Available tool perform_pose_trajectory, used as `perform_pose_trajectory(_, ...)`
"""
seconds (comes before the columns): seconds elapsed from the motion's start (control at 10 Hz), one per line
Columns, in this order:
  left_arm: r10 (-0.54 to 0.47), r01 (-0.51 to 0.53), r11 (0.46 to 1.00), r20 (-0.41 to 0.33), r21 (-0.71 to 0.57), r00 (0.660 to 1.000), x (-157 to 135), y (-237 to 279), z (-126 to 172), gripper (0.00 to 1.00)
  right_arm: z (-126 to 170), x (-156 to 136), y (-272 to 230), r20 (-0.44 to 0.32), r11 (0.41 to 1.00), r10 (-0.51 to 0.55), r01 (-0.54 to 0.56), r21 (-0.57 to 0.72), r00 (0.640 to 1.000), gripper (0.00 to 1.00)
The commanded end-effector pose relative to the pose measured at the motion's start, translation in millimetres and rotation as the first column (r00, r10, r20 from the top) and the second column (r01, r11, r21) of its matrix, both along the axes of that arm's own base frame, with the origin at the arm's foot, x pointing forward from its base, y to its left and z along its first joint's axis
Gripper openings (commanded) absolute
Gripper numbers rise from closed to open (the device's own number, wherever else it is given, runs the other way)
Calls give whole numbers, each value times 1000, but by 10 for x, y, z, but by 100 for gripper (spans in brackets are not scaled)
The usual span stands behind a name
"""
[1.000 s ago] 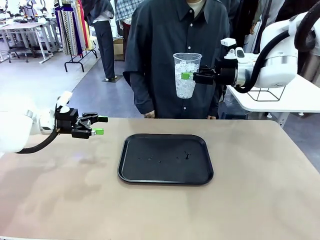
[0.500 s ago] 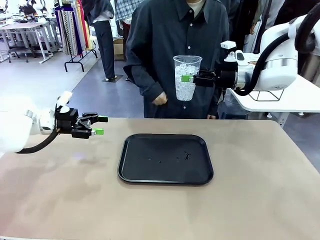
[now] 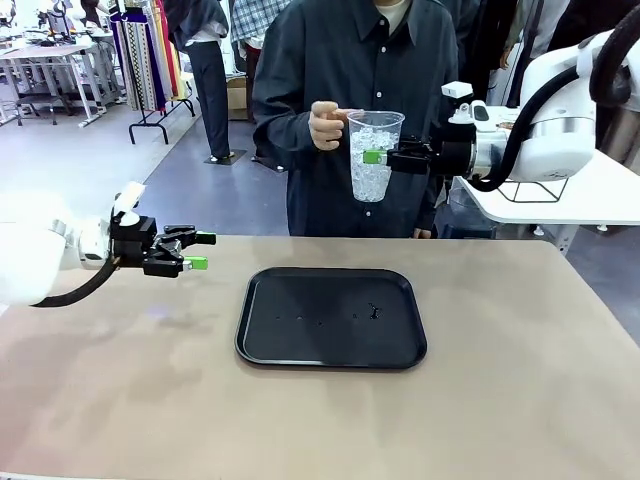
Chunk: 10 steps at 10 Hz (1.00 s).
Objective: Pour the drink into the iced cup.
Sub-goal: Open the gripper to release the iced cup you were holding.
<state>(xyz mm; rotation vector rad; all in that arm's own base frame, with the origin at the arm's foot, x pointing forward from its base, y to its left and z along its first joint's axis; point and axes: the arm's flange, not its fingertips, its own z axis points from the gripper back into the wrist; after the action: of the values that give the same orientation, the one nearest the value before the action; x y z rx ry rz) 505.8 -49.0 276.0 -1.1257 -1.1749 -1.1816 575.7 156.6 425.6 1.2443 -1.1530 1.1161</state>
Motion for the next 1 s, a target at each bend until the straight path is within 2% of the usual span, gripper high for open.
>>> perform_pose_trajectory(0.0,2,-2,1000,2,0,1000,-14,2,17,100,41,-31,8,19,1000,-4,3,26,1000,44)
perform_pose_trajectory(0.9,2,-2,1000,2,0,1000,-14,2,17,100,41,-31,8,19,1000,-4,3,26,1000,44)
